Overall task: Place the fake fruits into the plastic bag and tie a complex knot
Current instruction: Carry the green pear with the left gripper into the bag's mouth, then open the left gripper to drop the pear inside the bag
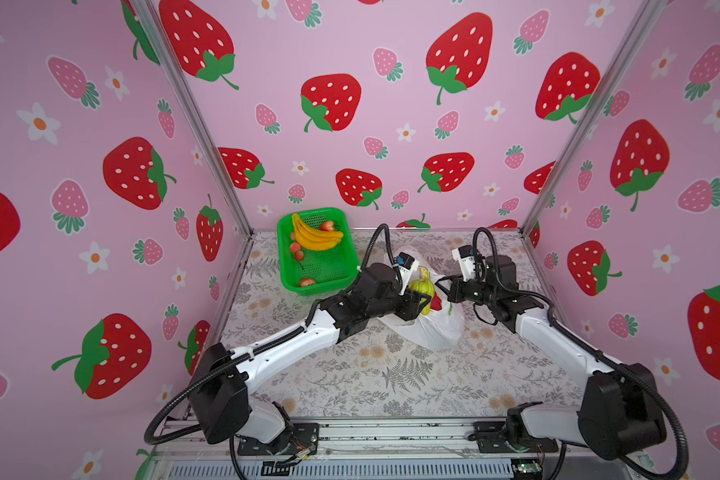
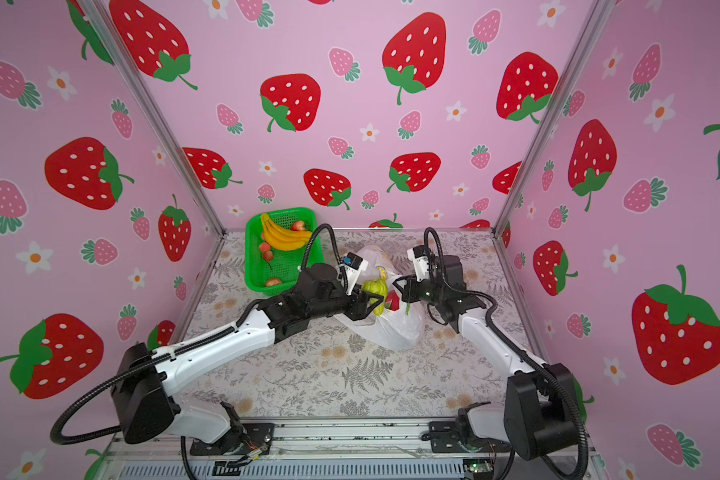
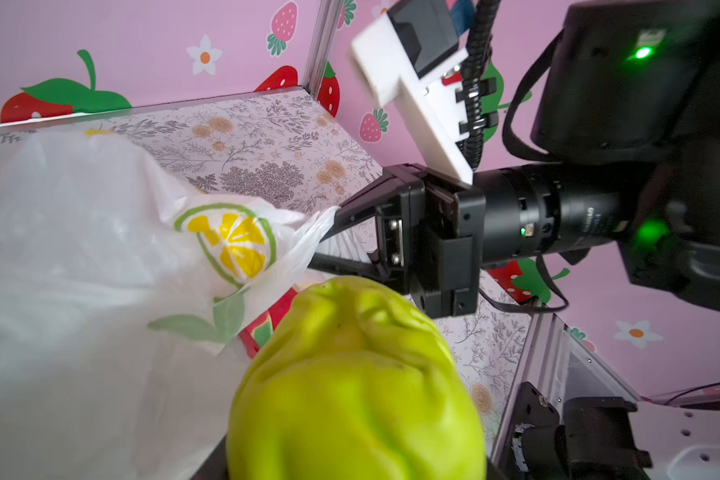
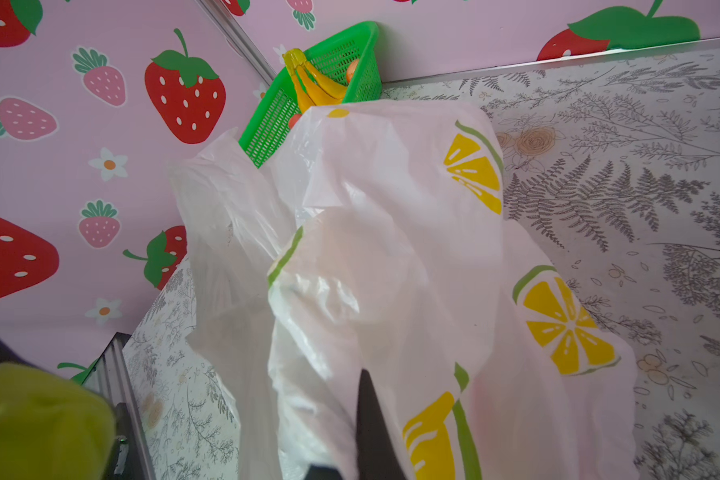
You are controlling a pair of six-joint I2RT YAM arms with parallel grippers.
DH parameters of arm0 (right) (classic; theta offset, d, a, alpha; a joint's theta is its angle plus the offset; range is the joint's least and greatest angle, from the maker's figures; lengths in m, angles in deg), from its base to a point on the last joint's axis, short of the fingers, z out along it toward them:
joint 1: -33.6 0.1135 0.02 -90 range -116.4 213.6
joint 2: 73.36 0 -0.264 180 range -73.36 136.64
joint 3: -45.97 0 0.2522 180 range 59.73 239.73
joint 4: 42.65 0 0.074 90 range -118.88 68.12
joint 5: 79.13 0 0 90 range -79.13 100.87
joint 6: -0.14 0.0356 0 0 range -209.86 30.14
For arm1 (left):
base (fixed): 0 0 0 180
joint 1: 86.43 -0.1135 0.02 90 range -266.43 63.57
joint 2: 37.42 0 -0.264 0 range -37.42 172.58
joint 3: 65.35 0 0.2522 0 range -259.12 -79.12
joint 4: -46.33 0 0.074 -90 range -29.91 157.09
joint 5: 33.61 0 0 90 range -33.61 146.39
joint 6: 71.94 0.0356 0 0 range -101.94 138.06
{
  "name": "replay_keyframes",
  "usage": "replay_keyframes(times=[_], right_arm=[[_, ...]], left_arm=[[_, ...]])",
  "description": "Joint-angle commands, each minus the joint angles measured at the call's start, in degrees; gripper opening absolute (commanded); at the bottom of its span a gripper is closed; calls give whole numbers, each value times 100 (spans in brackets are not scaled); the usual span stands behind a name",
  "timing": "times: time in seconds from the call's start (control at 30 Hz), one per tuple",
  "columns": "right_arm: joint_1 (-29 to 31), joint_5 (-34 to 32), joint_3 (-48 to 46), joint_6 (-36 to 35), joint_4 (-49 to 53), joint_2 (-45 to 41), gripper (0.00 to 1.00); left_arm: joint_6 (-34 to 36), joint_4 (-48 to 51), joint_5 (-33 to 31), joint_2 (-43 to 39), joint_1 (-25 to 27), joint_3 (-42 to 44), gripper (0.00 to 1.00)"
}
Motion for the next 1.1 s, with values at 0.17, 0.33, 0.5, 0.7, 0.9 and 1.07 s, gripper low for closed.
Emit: replay_keyframes(times=[0.17, 0.33, 0.5, 0.7, 0.9, 1.07], right_arm=[[18, 274, -177, 123, -58, -278, 2], [20, 212, -169, 87, -22, -290, 2], [15, 111, -109, 132, -56, -242, 2], [10, 85, -20, 352, -239, -24, 2], [14, 168, 1, 446, -367, 88, 2], [16, 177, 11, 490, -418, 160, 2]], left_arm=[[799, -191, -1545, 929, 35, -612, 41], [1024, -216, -1987, 970, 40, -262, 41], [1172, -482, -1670, 816, 61, 441, 40], [1312, -727, -1508, 809, 67, 936, 41], [1486, -591, -1484, 1231, 73, 658, 43], [1621, -409, -1484, 1739, 71, 233, 49]])
